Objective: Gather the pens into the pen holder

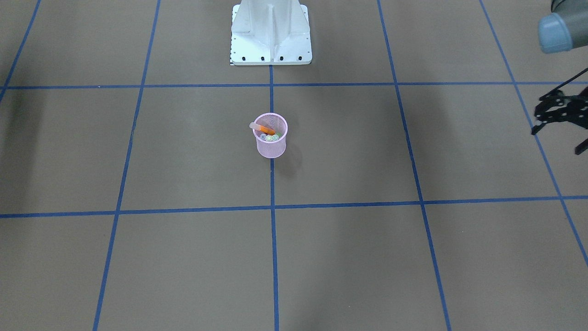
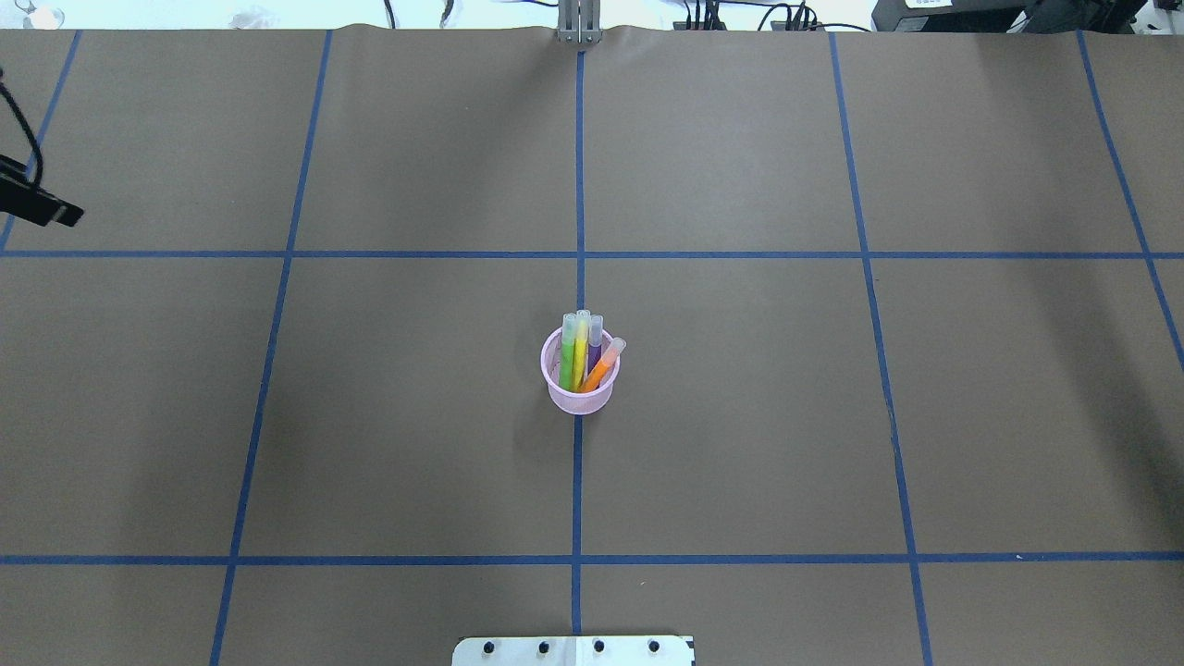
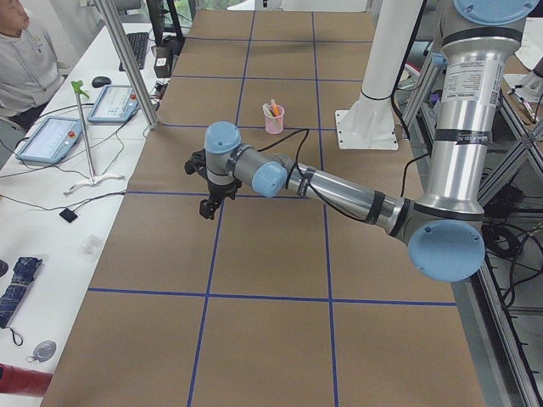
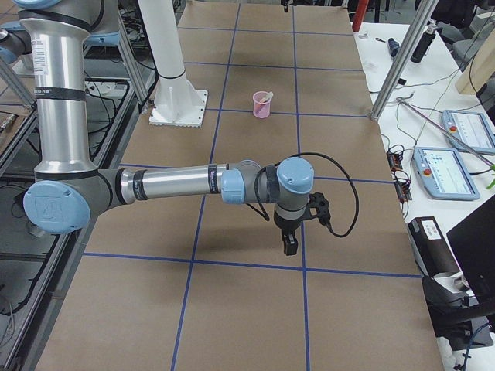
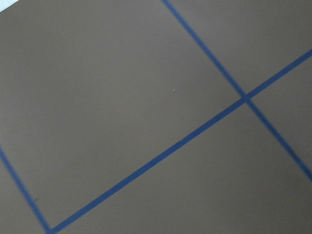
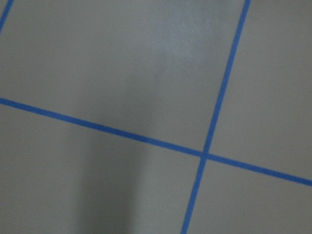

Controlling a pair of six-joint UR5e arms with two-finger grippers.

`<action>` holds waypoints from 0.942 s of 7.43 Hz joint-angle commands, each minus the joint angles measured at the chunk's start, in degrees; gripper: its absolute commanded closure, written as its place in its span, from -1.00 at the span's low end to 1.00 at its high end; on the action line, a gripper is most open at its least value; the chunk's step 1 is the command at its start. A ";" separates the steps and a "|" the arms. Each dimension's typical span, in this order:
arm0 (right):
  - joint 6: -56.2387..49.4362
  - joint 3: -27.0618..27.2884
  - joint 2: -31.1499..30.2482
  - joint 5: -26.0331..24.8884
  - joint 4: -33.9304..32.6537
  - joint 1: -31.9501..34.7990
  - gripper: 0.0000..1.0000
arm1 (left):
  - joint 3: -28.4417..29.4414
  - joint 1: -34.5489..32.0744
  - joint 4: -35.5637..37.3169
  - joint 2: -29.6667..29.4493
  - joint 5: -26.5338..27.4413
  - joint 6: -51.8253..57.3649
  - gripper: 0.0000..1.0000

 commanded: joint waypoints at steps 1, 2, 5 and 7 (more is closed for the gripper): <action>-4.91 -0.03 -0.39 -0.56 -5.72 3.14 -1.00 | -0.81 -8.86 13.39 3.81 -0.33 8.14 -0.99; -4.92 0.06 -1.00 -0.91 -5.73 3.15 -1.00 | 1.37 -9.31 16.74 5.58 0.01 7.53 -0.99; -4.74 -0.03 -1.09 -3.10 -5.46 3.15 -1.00 | 0.78 -12.57 14.41 11.64 -0.16 7.70 -0.99; -4.83 0.23 -1.36 -3.11 -5.11 3.15 -1.00 | 0.78 -13.19 14.14 12.80 -0.33 5.35 -0.99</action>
